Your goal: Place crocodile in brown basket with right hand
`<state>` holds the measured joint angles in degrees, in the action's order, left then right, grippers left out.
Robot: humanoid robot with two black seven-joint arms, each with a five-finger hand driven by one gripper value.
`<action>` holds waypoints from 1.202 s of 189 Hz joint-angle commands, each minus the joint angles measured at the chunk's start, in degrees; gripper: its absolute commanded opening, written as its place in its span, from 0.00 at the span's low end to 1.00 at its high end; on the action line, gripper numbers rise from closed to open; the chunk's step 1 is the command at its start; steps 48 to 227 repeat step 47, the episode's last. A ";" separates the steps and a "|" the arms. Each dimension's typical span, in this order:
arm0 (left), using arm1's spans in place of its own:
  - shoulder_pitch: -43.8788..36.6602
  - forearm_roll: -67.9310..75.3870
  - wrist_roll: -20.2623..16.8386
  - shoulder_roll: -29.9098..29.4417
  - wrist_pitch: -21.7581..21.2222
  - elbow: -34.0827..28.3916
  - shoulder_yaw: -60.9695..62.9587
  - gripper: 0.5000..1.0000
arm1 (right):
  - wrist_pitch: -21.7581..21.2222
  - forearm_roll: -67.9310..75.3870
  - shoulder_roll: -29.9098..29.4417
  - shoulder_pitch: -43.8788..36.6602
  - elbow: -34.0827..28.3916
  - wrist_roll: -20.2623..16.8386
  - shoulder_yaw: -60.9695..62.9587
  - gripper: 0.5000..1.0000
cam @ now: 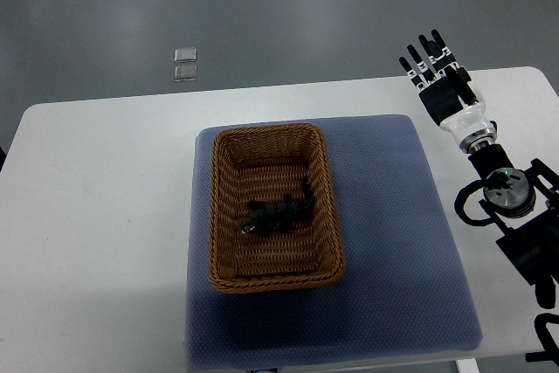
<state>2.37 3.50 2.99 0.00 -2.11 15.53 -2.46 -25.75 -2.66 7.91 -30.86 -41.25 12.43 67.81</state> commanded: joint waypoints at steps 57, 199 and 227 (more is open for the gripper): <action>0.00 0.02 0.00 0.00 0.00 0.12 0.09 1.00 | -0.96 0.20 -1.15 0.27 0.29 0.05 -0.04 0.86; 0.00 0.02 0.00 0.00 0.00 0.12 0.09 1.00 | -0.96 0.20 -1.15 0.27 0.29 0.05 -0.04 0.86; 0.00 0.02 0.00 0.00 0.00 0.12 0.09 1.00 | -0.96 0.20 -1.15 0.27 0.29 0.05 -0.04 0.86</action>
